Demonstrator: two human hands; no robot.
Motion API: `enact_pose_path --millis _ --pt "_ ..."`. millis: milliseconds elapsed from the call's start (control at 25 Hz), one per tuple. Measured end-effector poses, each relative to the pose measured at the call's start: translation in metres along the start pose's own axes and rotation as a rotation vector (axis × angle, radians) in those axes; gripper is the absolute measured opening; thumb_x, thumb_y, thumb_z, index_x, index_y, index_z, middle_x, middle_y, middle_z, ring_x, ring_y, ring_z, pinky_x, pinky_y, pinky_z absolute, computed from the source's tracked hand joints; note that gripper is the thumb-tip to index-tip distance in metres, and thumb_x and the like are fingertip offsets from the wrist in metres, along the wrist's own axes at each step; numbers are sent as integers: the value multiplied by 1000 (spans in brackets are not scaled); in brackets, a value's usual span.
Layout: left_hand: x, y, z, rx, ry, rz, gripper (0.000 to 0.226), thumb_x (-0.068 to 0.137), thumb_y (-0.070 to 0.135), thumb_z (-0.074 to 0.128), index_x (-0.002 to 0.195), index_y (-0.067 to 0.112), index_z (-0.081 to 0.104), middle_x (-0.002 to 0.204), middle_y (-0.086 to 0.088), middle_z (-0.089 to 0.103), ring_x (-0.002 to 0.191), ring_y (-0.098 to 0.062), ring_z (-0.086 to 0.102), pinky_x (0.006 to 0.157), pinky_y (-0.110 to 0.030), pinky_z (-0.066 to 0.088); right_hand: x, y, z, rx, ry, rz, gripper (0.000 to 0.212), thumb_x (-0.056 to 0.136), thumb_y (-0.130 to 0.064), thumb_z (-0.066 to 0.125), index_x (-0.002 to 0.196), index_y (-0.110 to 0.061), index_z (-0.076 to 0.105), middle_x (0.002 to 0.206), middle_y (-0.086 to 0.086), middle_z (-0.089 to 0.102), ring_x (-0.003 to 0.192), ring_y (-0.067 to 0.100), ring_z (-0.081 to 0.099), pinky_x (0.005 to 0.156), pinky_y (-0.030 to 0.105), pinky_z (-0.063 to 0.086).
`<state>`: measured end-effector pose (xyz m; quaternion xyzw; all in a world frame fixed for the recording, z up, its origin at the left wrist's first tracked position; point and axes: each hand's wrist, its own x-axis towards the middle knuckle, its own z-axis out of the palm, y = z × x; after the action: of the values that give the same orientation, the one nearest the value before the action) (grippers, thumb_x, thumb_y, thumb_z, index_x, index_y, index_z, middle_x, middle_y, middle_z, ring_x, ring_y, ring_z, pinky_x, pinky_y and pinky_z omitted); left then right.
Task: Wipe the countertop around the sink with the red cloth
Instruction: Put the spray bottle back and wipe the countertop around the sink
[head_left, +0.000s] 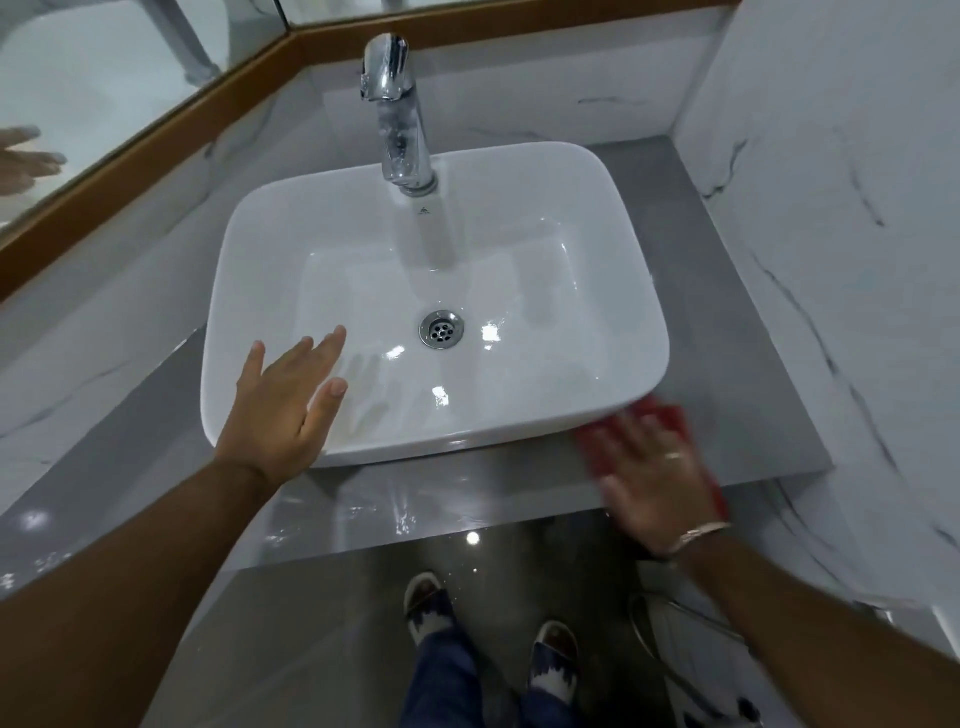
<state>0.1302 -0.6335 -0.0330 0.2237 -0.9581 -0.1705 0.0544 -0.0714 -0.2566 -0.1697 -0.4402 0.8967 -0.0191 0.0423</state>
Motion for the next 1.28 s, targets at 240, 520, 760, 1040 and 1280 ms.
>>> enact_pose_path --millis 240,520,760,1040,1280 --pt "1 -11 10 76 31 14 65 100 59 15 152 26 35 153 0 46 146 -29 34 119 -64 -1 10 3 -5 82 108 685 63 88 -37 33 142 -8 47 150 28 40 134 51 37 105 60 34" --pt "5 -13 14 101 3 3 68 99 64 9 152 29 32 155 2 44 149 -27 28 118 -67 -1 41 -270 4 164 -99 72 70 89 -38 48 153 -16 27 158 18 31 143 45 28 110 58 31" --pt "-2 -36 -7 287 -74 -14 82 90 74 -4 158 30 15 163 -7 28 152 -32 16 117 -63 -9 16 -203 0 42 -103 -198 55 89 -48 44 140 -28 52 150 7 48 132 38 49 101 56 44" --pt "13 -84 -19 327 -103 104 87 87 76 -10 158 30 5 168 -8 -1 153 -30 -8 119 -59 -12 20 -185 2 157 96 736 65 86 -42 32 143 -16 46 151 23 41 135 50 38 106 62 33" --pt "10 -92 -14 265 -89 107 75 95 67 2 158 28 5 167 -11 6 153 -29 -6 118 -62 -14 44 -401 32 153 -62 -139 54 92 -39 32 143 -24 42 150 11 46 136 41 36 102 57 41"
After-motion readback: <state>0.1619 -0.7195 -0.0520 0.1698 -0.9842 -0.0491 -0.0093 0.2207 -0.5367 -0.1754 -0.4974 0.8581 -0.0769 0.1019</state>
